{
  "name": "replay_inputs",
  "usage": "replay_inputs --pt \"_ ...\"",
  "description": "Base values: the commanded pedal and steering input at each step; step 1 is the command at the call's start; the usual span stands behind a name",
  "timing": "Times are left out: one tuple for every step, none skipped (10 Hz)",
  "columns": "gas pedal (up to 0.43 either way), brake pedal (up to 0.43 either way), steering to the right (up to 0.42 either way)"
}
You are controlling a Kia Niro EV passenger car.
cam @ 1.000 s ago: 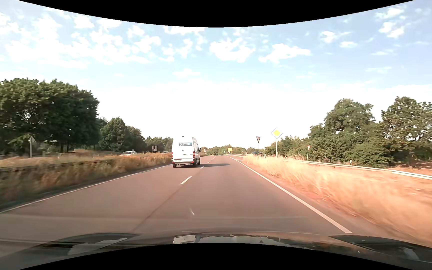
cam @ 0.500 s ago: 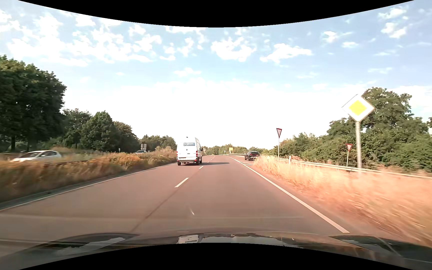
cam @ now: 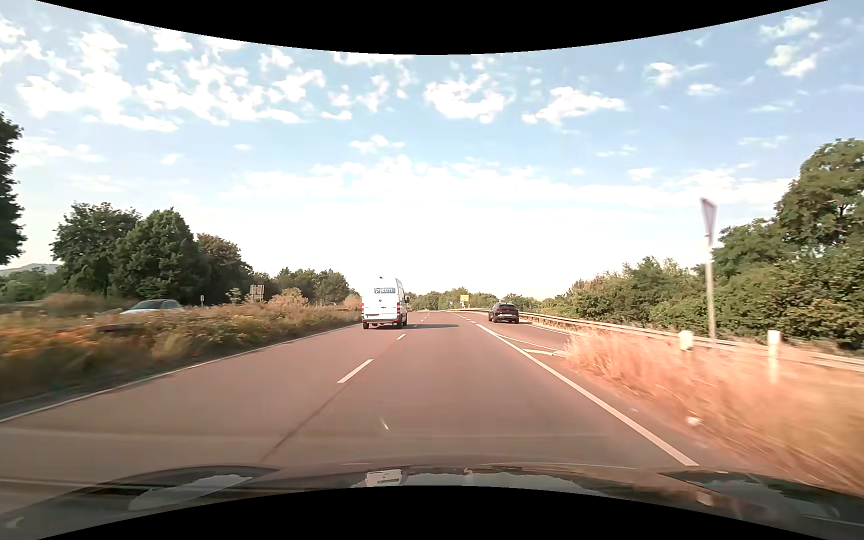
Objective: Follow the waypoints while adhering to traffic rules and regulations
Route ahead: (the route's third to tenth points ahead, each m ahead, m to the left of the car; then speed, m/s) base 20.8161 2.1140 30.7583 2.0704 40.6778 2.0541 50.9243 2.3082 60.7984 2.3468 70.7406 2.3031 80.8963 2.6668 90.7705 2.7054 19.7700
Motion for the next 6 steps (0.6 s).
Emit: replay_inputs --pt "0.177 0.000 -0.001" --pt "0.177 0.000 0.000" --pt "0.177 0.000 0.000" --pt "0.177 0.000 0.000" --pt "0.177 0.000 0.002" --pt "0.177 0.000 0.002"
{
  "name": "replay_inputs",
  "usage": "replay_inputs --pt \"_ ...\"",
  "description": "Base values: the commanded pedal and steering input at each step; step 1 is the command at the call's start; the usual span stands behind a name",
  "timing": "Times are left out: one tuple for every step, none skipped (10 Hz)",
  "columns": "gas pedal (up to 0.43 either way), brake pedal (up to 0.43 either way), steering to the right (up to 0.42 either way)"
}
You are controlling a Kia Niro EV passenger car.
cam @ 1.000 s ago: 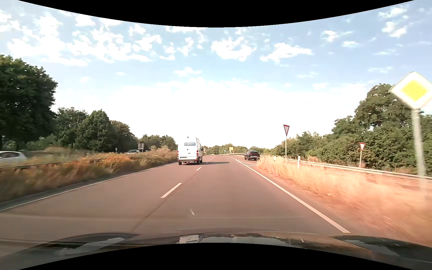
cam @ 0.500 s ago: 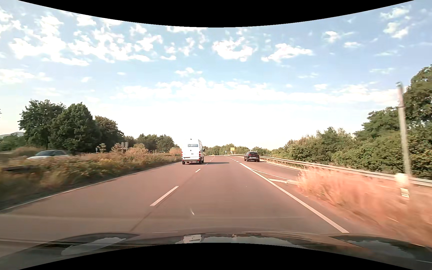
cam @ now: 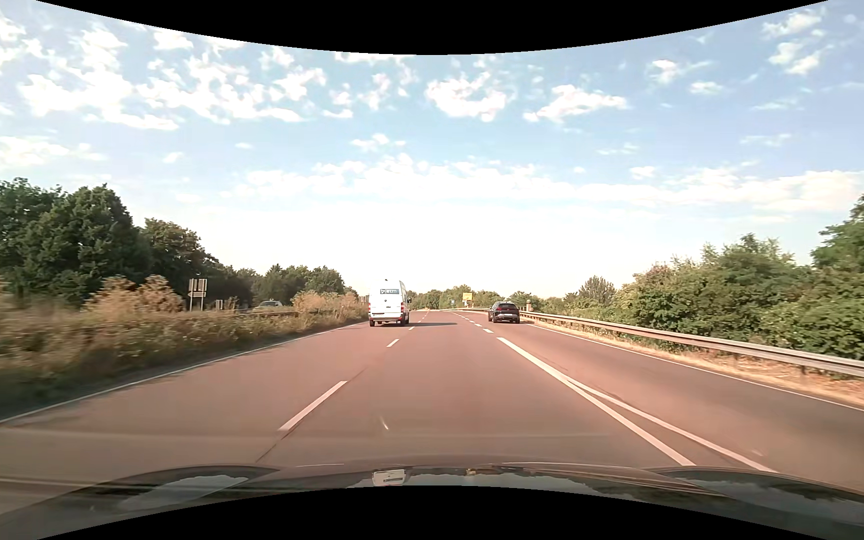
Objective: Follow the waypoints while adhering to traffic rules and regulations
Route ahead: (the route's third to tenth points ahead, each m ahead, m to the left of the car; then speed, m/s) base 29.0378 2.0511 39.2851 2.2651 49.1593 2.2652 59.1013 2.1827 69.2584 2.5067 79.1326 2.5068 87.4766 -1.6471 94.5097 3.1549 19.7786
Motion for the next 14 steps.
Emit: replay_inputs --pt "0.177 0.000 0.002" --pt "0.177 0.000 0.003" --pt "0.177 0.000 0.003" --pt "0.177 0.000 0.003" --pt "0.177 0.000 0.003" --pt "0.177 0.000 0.004" --pt "0.177 0.000 0.005" --pt "0.177 0.000 0.007" --pt "0.177 0.000 0.008" --pt "0.177 0.000 0.008" --pt "0.177 0.000 0.008" --pt "0.177 0.000 0.007" --pt "0.177 0.000 0.006" --pt "0.177 0.000 0.006"
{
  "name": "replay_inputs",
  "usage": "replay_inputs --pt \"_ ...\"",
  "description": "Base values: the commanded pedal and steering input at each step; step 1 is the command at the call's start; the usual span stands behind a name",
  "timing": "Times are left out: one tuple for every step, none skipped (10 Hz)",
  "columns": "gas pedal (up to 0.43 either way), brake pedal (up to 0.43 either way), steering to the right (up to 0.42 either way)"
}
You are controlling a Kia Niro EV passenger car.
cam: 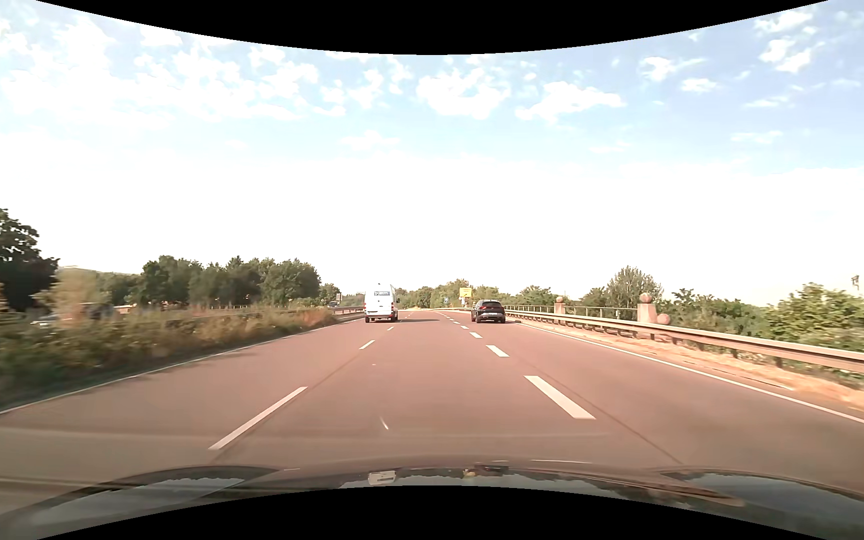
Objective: Follow the waypoints while adhering to traffic rules and regulations
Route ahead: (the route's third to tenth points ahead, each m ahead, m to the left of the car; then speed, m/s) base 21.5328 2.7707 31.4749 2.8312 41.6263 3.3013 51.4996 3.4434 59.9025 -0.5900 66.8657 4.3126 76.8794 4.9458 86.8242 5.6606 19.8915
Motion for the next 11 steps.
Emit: replay_inputs --pt "0.177 0.000 0.005" --pt "0.177 0.000 0.005" --pt "0.177 0.000 0.005" --pt "0.177 0.000 0.004" --pt "0.177 0.000 0.004" --pt "0.177 0.000 0.003" --pt "0.177 0.000 0.003" --pt "0.177 0.000 0.003" --pt "0.177 0.000 0.002" --pt "0.177 0.000 0.002" --pt "0.177 0.000 0.001"
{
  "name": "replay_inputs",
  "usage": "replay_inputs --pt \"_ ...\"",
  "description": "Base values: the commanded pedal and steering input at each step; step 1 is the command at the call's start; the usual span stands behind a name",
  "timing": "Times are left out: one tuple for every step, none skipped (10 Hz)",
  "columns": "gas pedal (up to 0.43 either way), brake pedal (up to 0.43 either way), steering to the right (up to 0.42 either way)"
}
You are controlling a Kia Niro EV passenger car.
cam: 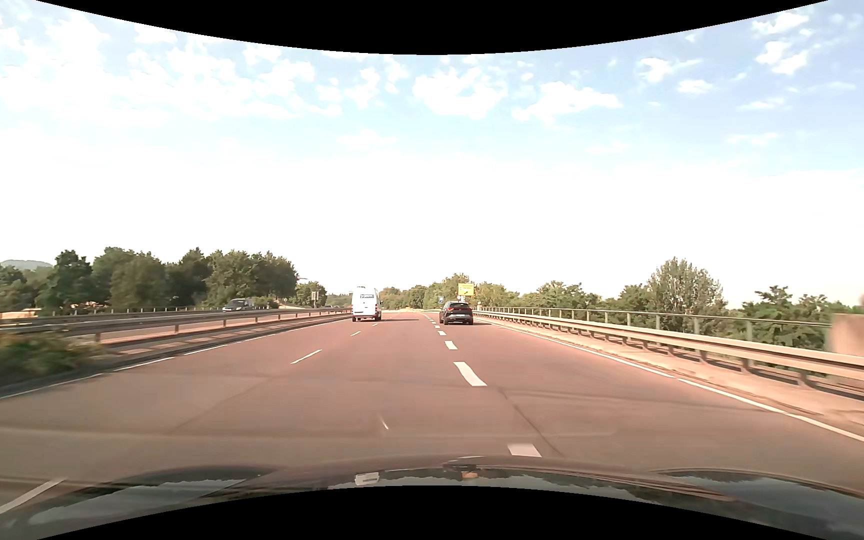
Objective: Follow the waypoints while adhering to traffic rules and regulations
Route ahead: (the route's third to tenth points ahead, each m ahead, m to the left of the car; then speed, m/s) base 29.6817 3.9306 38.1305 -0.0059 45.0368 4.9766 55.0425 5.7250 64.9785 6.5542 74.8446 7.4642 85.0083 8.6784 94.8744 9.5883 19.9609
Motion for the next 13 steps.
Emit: replay_inputs --pt "0.177 0.000 0.000" --pt "0.177 0.000 -0.001" --pt "0.177 0.000 -0.001" --pt "0.177 0.000 -0.002" --pt "0.177 0.000 -0.002" --pt "0.169 0.000 -0.002" --pt "0.169 0.000 -0.003" --pt "0.157 0.000 -0.003" --pt "0.118 0.000 -0.003" --pt "0.110 0.000 -0.003" --pt "0.079 0.000 -0.004" --pt "0.067 0.000 -0.004" --pt "0.039 0.000 -0.005"
